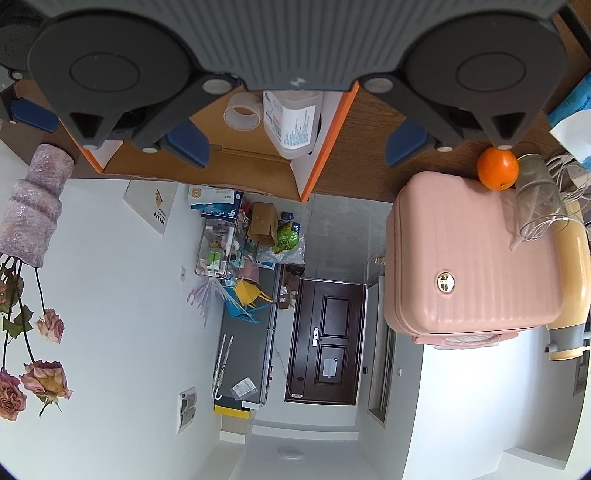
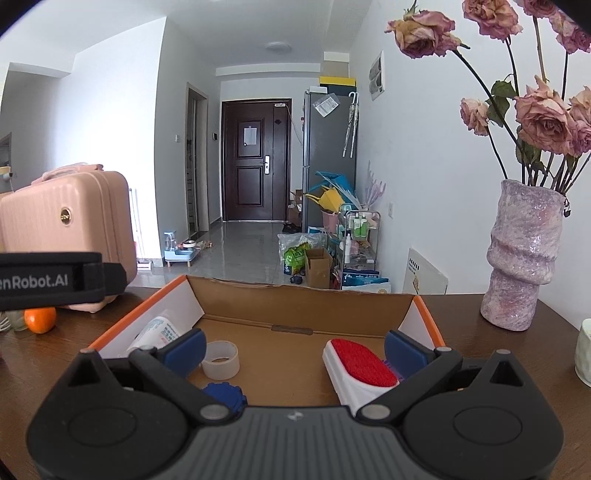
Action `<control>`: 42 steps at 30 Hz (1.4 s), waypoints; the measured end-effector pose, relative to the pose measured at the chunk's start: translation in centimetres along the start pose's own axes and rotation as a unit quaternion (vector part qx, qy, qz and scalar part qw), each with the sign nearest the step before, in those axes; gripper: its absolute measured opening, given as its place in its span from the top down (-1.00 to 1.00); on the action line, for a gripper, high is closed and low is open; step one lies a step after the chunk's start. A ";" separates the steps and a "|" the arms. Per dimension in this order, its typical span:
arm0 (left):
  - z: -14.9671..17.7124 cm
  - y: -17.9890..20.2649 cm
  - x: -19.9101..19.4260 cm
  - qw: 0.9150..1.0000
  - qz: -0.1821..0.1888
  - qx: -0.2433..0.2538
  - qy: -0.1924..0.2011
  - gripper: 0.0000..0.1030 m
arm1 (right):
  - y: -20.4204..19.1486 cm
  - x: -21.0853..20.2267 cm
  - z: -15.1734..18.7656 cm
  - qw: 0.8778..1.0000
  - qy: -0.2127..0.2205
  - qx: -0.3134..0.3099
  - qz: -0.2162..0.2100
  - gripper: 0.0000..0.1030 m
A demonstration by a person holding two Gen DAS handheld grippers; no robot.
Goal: Organize rigid objects
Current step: 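Withdraw both grippers from the box toward the items on the table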
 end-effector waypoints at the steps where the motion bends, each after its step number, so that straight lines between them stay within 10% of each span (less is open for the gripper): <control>1: 0.1 -0.1 -0.3 1.000 -0.002 0.000 0.001 -1.00 | 0.0 -0.4 0.0 1.000 0.002 0.000 -0.001 -1.00; 42: 6.0 -6.1 -15.0 1.000 -0.018 0.012 0.012 -1.00 | -3.5 -14.0 5.2 0.998 0.030 -0.033 -0.055 -1.00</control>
Point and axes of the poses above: each gripper's, at about its wrist camera, not at the fingertips, and x roughly the way its jaws point, y to its right, z to its underside, the point moved 8 cm from there along x, roughly the way its jaws point, and after that the axes turned 2 degrees about -x, right-handed, at the moved point
